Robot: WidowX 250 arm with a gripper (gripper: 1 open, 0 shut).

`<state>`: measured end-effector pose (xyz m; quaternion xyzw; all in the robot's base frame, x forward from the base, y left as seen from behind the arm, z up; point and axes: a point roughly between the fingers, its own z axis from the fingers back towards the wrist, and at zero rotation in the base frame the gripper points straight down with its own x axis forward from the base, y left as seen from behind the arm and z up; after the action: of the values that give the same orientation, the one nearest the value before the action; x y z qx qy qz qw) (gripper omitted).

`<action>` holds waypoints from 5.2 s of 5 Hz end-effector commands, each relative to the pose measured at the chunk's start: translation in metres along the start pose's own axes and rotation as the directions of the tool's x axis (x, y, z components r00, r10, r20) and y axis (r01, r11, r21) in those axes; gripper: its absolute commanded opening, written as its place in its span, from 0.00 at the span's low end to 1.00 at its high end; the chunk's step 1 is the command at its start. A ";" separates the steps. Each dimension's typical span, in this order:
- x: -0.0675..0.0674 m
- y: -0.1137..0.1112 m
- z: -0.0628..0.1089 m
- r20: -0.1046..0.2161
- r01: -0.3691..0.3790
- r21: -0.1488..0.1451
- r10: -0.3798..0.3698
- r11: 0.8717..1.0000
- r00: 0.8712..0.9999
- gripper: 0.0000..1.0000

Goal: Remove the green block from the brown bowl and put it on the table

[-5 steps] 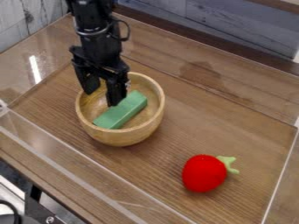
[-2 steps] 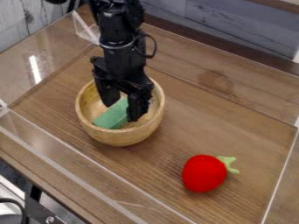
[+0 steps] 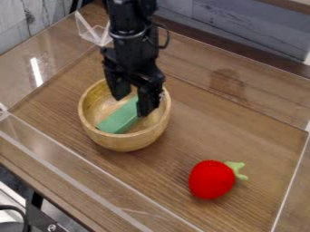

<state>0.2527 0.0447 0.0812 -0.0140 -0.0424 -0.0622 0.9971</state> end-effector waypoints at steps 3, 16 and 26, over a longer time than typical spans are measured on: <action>0.004 0.023 0.004 0.042 0.058 0.014 -0.059 0.998 0.997 1.00; 0.017 -0.015 0.031 0.147 0.203 0.024 -0.204 0.979 0.968 0.00; 0.027 -0.050 -0.008 0.101 0.057 -0.025 -0.054 0.998 0.993 1.00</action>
<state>0.2644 -0.0097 0.0649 -0.0330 -0.0685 -0.0881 0.9932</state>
